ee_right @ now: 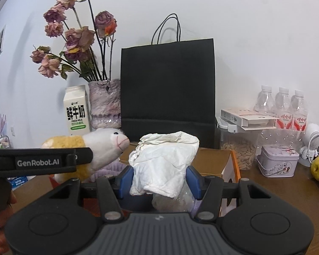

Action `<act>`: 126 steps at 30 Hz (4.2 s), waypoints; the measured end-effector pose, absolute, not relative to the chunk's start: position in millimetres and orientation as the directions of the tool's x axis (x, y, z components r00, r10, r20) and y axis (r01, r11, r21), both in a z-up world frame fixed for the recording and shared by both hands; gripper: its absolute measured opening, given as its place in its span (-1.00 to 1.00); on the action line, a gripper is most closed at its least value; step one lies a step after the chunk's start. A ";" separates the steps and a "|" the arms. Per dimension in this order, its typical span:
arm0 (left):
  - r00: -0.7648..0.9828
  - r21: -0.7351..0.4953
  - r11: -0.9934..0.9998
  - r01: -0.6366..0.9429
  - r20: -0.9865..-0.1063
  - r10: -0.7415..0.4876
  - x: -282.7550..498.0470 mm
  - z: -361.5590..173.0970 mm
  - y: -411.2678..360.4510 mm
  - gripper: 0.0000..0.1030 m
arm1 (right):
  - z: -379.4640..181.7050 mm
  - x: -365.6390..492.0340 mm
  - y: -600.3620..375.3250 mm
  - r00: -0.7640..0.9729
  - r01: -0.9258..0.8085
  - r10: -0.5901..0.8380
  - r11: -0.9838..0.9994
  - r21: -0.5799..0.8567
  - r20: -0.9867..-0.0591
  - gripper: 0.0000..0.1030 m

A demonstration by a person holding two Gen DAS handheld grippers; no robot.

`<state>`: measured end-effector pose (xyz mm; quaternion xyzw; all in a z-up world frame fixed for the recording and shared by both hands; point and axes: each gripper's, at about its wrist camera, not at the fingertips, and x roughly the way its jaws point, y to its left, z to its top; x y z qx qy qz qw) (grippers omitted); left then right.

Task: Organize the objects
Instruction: 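Carry the sheep plush in the left tool while the right tool carries the cloth to the box, then lower and open the left tool in the box while the right tool releases the cloth inside, then lower the right tool onto the black braided cable and close it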

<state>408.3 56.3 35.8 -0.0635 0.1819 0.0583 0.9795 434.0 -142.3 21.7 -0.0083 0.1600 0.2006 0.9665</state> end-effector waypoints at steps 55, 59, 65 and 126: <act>0.917 -0.092 0.983 -0.157 -0.383 0.111 449.2 25.3 67.4 1.00 | 7.8 480.9 -137.4 0.856 -0.352 0.320 0.936 -0.006 -0.407 1.00; 0.918 -0.097 0.983 -0.155 -0.381 0.108 432.6 26.6 65.6 1.00 | 10.0 463.4 -139.9 0.855 -0.361 0.327 0.933 -0.009 -0.402 1.00; 0.919 -0.096 0.985 -0.142 -0.383 0.095 402.0 25.8 61.0 1.00 | 9.5 434.1 -144.7 0.849 -0.373 0.335 0.928 -0.014 -0.408 1.00; 0.839 -0.101 0.985 -0.141 -0.540 0.065 233.3 -35.4 109.5 1.00 | -49.4 311.1 -139.1 0.719 -0.346 0.299 0.937 0.050 -0.628 1.00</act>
